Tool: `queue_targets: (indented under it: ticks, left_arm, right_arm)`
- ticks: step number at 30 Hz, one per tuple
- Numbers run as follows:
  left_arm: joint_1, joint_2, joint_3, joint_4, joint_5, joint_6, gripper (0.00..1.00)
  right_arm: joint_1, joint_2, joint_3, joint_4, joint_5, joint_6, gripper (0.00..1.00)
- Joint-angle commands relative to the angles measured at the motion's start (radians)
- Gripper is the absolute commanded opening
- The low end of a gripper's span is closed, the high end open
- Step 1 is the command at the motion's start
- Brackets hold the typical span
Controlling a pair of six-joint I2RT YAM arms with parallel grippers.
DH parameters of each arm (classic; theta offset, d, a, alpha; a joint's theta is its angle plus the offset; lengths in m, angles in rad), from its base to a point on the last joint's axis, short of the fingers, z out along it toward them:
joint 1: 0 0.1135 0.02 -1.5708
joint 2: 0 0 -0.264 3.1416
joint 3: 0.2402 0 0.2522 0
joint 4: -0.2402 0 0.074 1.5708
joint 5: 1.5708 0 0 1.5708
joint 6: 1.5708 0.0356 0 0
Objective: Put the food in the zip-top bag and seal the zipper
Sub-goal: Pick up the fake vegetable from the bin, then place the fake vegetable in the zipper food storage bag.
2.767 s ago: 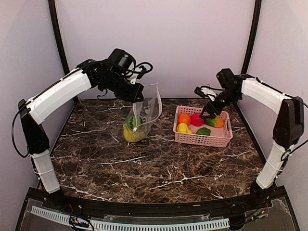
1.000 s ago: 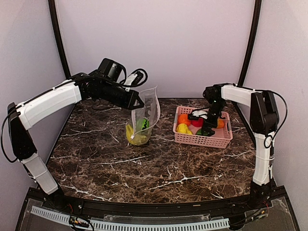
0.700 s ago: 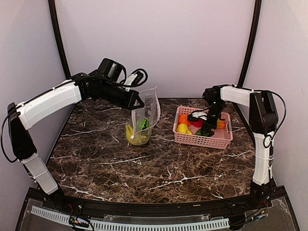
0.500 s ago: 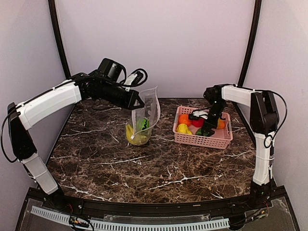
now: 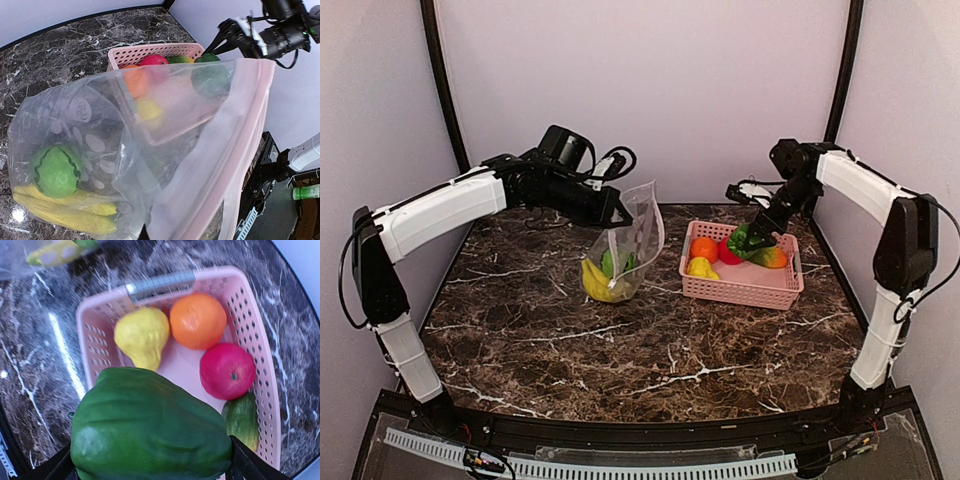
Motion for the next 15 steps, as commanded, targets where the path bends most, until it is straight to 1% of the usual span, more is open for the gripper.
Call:
queue_targets:
  ticks: [1,5,9,12,15]
  left_arm:
    - [0.005,0.028,0.059,0.005,0.019,-0.059,0.01]
    - [0.004,0.064,0.107,-0.030,0.009,-0.077,0.01]
    - [0.002,0.078,0.145,-0.060,-0.004,-0.089,0.01]
    - [0.003,0.079,0.172,-0.085,-0.016,-0.089,0.01]
    - [0.000,0.074,0.194,-0.117,-0.028,-0.085,0.01]
  right_arm:
    - [0.093,-0.109,0.078,-0.001,-0.215,0.074,0.70]
    - [0.198,-0.142,0.180,0.032,-0.326,0.113,0.72]
    - [0.274,-0.135,0.282,0.094,-0.513,0.200,0.72]
    - [0.320,-0.136,0.283,0.194,-0.634,0.299,0.73]
    - [0.367,-0.131,0.243,0.282,-0.664,0.350,0.74]
